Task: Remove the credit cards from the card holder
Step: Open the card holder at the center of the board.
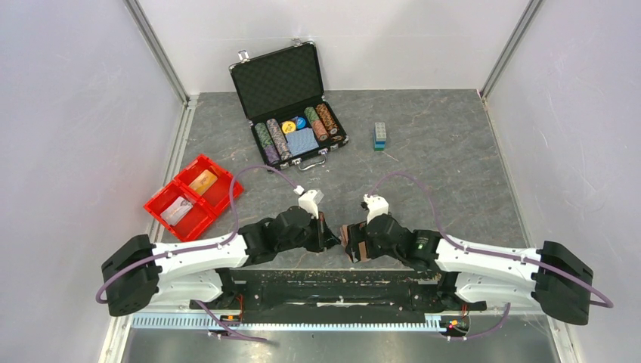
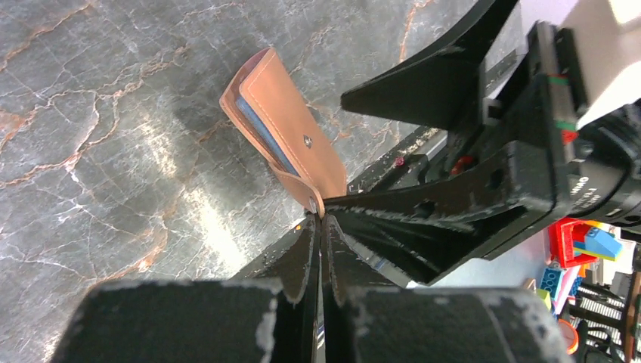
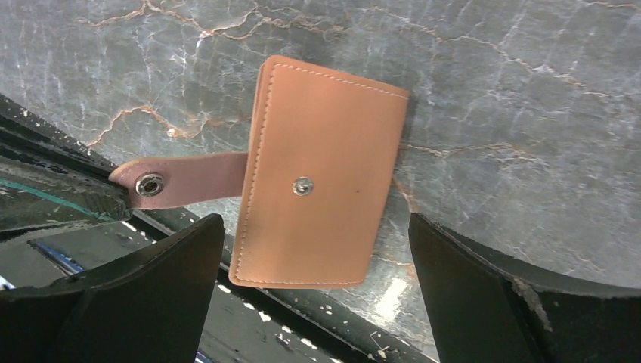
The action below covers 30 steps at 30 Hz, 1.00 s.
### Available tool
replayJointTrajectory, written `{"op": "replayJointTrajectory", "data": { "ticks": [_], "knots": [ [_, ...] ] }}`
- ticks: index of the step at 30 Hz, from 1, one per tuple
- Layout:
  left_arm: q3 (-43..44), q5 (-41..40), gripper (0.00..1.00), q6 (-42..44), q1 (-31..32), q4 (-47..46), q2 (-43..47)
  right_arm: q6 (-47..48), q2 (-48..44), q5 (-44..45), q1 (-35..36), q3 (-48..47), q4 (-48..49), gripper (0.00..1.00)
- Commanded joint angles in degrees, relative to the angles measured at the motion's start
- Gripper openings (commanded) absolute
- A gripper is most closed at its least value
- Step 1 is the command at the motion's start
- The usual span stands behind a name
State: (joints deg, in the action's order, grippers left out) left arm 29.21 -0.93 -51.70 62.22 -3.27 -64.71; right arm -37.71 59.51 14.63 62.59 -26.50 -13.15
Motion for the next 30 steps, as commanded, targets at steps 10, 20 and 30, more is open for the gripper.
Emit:
{"op": "replayJointTrajectory", "data": {
  "ticks": [10,20,30],
  "knots": [
    [-0.1,0.1,0.02,-2.0,0.0,-2.9,2.5,-1.3,2.6,4.4,1.3,-2.9,0.4,0.86],
    [0.7,-2.8,0.02,-0.5,0.0,2.9,3.4,-0.2,-1.4,6.5,1.3,-2.8,-2.0,0.79],
    [0.6,-4.3,0.02,-0.1,-0.1,6.7,4.6,0.4,-2.8,10.3,1.2,-3.2,-4.9,0.67]
  ]
}}
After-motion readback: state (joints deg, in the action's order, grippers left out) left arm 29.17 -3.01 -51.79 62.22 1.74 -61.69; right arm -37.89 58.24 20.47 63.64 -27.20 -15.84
